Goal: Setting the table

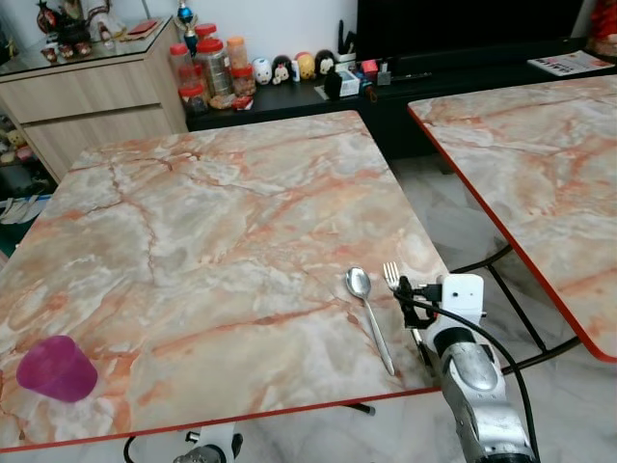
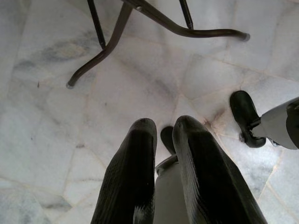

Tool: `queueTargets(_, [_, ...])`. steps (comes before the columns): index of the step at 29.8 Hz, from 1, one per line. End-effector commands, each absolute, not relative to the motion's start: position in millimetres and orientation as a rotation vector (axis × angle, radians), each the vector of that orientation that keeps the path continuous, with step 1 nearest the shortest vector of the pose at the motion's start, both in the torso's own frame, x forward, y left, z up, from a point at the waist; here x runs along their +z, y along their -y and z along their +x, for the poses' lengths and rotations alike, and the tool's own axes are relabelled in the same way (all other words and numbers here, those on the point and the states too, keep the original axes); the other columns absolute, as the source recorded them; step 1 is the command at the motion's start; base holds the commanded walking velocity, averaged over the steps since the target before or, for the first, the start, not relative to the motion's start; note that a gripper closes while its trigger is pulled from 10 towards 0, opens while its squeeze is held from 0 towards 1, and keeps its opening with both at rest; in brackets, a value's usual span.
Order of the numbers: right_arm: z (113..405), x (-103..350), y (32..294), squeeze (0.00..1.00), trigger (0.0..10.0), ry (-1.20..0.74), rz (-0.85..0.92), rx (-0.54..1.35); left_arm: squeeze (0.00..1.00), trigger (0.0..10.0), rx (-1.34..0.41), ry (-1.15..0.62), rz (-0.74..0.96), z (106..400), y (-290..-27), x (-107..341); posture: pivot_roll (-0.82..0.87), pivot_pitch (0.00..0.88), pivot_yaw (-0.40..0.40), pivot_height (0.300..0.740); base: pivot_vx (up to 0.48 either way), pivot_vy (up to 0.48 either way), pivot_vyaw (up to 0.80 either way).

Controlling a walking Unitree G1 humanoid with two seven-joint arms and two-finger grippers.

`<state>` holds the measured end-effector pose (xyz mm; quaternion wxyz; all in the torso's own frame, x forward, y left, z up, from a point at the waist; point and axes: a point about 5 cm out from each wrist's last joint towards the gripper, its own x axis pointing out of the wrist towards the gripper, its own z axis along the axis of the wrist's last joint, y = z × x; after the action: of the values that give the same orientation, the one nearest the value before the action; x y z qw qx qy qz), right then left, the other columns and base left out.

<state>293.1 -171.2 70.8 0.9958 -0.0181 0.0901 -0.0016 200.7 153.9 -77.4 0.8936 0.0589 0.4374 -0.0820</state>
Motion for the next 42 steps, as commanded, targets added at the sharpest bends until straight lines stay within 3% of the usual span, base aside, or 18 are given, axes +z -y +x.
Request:
queueTargets(1, [294.3,67.7,164.8,0.00,10.0,-0.216,-0.043,0.023,0.00,10.0,-0.163,-0.925,0.138,197.7,-157.9,-79.1,-0.25,0.000,0.093,0.740,0.000,0.000,0.00])
queueTargets(22, [275.0,88.5,163.2,0.00,10.0,-0.229,-0.056,-0.021,0.00,10.0,-0.163,-0.925,0.124,197.3,-156.0,-79.3,-0.26,0.000,0.089,0.740,0.000,0.000,0.00])
queueTargets(42, [269.2,54.9,162.6,0.00,10.0,-0.414,-0.066,-0.022,0.00,10.0,-0.166,-0.934,0.125,196.4,-155.9,-79.9,-0.26,0.000,0.088,0.740,0.000,0.000,0.00])
